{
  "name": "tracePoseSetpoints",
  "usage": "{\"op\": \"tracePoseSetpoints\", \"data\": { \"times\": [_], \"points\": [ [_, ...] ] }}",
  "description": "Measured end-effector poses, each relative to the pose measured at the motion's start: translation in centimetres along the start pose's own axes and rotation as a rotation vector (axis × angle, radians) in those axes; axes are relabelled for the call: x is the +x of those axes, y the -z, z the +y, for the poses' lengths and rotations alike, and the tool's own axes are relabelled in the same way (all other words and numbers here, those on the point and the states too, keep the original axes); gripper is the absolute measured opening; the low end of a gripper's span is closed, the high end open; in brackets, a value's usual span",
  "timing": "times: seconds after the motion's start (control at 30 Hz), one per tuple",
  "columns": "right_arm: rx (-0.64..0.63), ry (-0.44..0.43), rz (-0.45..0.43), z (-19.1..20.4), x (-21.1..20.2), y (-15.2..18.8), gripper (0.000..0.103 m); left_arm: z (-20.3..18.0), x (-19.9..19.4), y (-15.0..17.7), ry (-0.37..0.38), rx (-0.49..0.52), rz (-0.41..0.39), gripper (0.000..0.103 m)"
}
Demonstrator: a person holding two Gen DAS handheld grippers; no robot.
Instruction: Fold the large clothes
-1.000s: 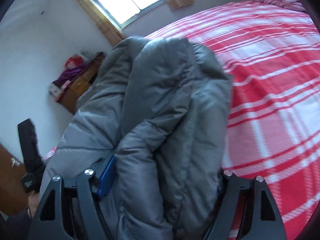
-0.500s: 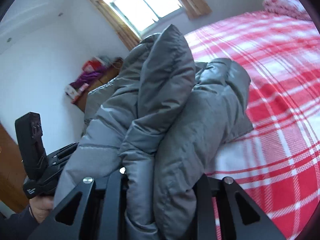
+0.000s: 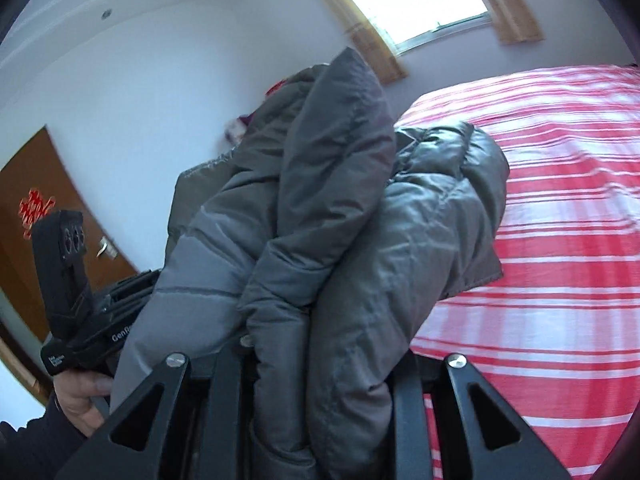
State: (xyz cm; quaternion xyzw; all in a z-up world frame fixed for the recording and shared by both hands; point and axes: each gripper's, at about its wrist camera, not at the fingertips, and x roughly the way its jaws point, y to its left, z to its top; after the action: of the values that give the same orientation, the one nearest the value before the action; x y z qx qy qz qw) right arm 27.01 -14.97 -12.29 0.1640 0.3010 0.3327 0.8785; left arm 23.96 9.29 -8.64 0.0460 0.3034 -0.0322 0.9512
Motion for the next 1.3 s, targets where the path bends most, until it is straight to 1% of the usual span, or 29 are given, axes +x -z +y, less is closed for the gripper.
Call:
{"op": "tracePoseSetpoints", "data": {
  "times": [0.1,0.2,0.3,0.4,0.5,0.53,0.57,0.6,0.63,0.7,0.73,0.77,0.8,1.03,1.3],
  "points": [
    [-0.043,0.004,0.041,2.4,3.4,0.2,0.025,2.9,1.1,2.0,-0.032,-0.027,0.031,0.013],
    [-0.063,0.013,0.078,3.4,6.0,0.4,0.025,4.6,2.6,3.4,-0.041,-0.057,0.058,0.013],
    [-0.074,0.036,0.12,3.6,8.7,0.6,0.025,6.1,3.3,4.6,-0.037,-0.089,0.071,0.013],
    [-0.084,0.064,0.149,2.8,10.4,0.2,0.024,7.5,4.3,5.8,-0.038,-0.115,0.078,0.013],
    [-0.1,0.097,0.176,2.8,12.5,0.6,0.024,8.3,4.9,6.6,-0.042,-0.13,0.081,0.014],
    [-0.107,0.108,0.183,3.1,12.5,0.3,0.024,8.5,5.1,6.9,-0.041,-0.132,0.083,0.016],
    [-0.11,0.115,0.188,2.3,11.9,0.5,0.025,8.6,5.4,7.3,-0.055,-0.131,0.086,0.023],
    [-0.114,0.124,0.196,2.4,12.4,0.7,0.025,8.6,5.5,7.4,-0.067,-0.133,0.085,0.025],
    [-0.118,0.133,0.202,3.1,12.7,1.0,0.025,8.8,5.6,7.6,-0.076,-0.138,0.084,0.032],
    [-0.139,0.16,0.214,3.4,13.3,1.1,0.026,9.0,5.8,7.9,-0.085,-0.147,0.081,0.037],
    [-0.146,0.171,0.218,4.8,12.8,1.7,0.026,9.1,5.9,8.0,-0.092,-0.153,0.079,0.041],
    [-0.15,0.183,0.222,4.8,12.9,1.8,0.027,9.1,5.9,8.2,-0.104,-0.161,0.077,0.046],
    [-0.154,0.199,0.226,4.8,12.8,1.8,0.028,9.2,6.0,8.2,-0.11,-0.165,0.078,0.047],
    [-0.155,0.243,0.242,3.6,13.2,2.4,0.03,9.3,6.7,8.3,-0.122,-0.179,0.088,0.051],
    [-0.154,0.281,0.257,3.2,14.1,2.6,0.033,9.8,7.3,8.6,-0.117,-0.222,0.1,0.057]
  ]
}}
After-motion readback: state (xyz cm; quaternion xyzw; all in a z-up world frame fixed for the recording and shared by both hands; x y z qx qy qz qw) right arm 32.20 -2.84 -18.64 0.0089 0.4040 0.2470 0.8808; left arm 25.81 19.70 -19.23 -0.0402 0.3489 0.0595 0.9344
